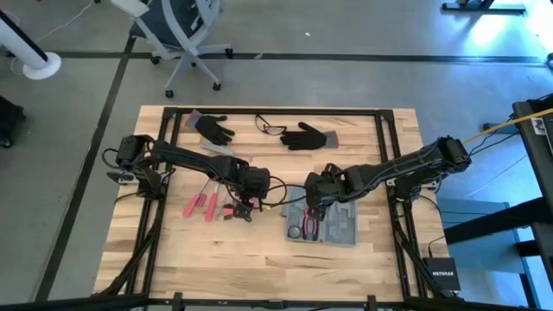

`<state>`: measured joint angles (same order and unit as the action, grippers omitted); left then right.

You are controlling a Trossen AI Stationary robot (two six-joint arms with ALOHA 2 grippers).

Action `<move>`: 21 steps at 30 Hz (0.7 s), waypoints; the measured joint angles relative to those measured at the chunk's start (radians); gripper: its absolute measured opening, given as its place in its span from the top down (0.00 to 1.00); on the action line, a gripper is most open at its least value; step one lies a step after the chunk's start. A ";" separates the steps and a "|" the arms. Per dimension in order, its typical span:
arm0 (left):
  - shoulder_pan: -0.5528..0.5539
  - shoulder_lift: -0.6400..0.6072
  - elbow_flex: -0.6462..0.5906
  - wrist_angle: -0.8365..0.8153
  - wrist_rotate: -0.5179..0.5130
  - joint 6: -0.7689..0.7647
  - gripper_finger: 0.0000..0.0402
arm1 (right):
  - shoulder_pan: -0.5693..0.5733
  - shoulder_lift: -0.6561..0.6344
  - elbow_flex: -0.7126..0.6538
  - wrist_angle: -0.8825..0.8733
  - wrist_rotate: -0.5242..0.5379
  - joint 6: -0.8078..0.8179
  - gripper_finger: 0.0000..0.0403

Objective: Prefit tool cases
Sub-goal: Put the orange measuring tape into the gray prefit tool case

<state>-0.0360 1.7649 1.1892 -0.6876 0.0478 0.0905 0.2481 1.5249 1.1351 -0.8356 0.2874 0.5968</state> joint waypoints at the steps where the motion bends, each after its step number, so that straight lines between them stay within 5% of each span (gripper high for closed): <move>1: 0.000 0.000 0.000 -0.005 -0.002 -0.007 0.37 | 0.000 0.000 0.000 0.001 0.001 0.000 0.30; 10: 0.038 -0.001 0.013 -0.057 -0.006 -0.110 0.37 | -0.009 0.018 0.000 0.011 0.034 0.000 0.30; 21: 0.046 -0.001 0.013 -0.034 -0.026 0.004 0.37 | -0.016 0.018 0.000 0.014 0.043 -0.001 0.30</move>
<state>0.0097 1.7638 1.2018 -0.7214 0.0219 0.0940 0.2325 1.5425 1.1355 -0.8218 0.3302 0.5957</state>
